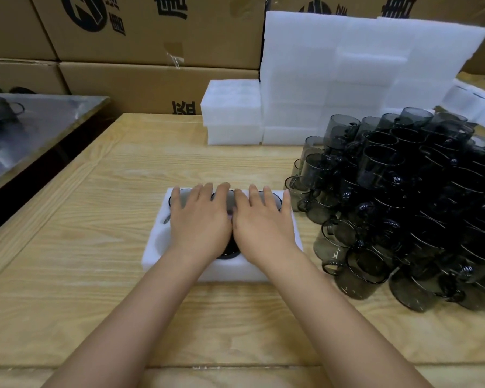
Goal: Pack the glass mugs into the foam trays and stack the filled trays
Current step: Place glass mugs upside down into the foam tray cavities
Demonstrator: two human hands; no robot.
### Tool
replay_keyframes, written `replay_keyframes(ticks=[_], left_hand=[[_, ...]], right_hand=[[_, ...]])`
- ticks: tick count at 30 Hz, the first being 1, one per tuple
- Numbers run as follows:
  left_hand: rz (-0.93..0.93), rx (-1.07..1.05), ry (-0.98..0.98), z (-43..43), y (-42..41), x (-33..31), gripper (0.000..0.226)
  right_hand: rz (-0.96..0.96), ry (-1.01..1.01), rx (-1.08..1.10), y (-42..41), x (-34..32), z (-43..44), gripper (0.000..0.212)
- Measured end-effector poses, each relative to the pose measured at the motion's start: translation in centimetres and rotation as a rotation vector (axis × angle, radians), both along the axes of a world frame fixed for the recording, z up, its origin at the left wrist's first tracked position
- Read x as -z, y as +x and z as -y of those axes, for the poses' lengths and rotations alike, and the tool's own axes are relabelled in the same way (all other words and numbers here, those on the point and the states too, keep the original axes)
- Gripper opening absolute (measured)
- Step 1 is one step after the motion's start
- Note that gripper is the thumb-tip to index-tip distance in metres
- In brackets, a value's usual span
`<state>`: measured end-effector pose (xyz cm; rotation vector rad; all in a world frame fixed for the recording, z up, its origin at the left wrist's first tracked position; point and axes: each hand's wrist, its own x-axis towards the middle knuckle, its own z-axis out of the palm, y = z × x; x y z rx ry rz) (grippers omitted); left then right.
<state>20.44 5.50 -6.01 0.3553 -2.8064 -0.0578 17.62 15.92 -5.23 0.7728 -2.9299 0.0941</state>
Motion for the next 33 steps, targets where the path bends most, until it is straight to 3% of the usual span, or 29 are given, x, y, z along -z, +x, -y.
replay_keyframes(ticks=[2, 5, 8, 10, 13, 16, 21, 30, 33], left_hand=[[-0.111, 0.016, 0.188, 0.5, 0.2, -0.6, 0.044], [-0.374, 0.045, 0.617, 3.3, 1.0, -1.5, 0.032], [-0.55, -0.015, 0.879, 7.7, 1.7, -1.4, 0.021], [-0.558, -0.024, 1.16, 9.4, 1.6, -0.6, 0.017], [-0.473, -0.013, 1.492, 9.6, 1.5, 1.2, 0.021], [-0.357, 0.026, 1.496, 9.0, 1.3, 2.0, 0.023], [-0.287, 0.081, 1.514, 9.3, 1.6, 2.2, 0.031], [-0.243, 0.125, 1.578, 9.9, 1.4, 2.4, 0.039], [-0.241, 0.138, 1.634, 10.0, 1.4, 2.5, 0.044]], right_hand=[[-0.096, -0.069, -0.018, 0.7, -0.5, -0.4, 0.043], [-0.282, -0.295, -0.045, 2.5, -1.7, -3.2, 0.033], [-0.53, -0.471, 0.018, 4.2, -1.8, -8.8, 0.026], [-0.536, -0.402, 0.129, 5.4, -1.5, -12.7, 0.031], [-0.376, -0.236, 0.219, 6.9, -0.5, -15.9, 0.032], [-0.269, -0.159, 0.176, 7.2, 1.1, -16.9, 0.032], [-0.166, -0.211, 0.034, 7.6, 1.2, -16.7, 0.025], [0.121, -0.288, -0.153, 8.2, 0.0, -16.1, 0.055], [0.197, -0.273, -0.053, 8.5, -1.5, -15.5, 0.057]])
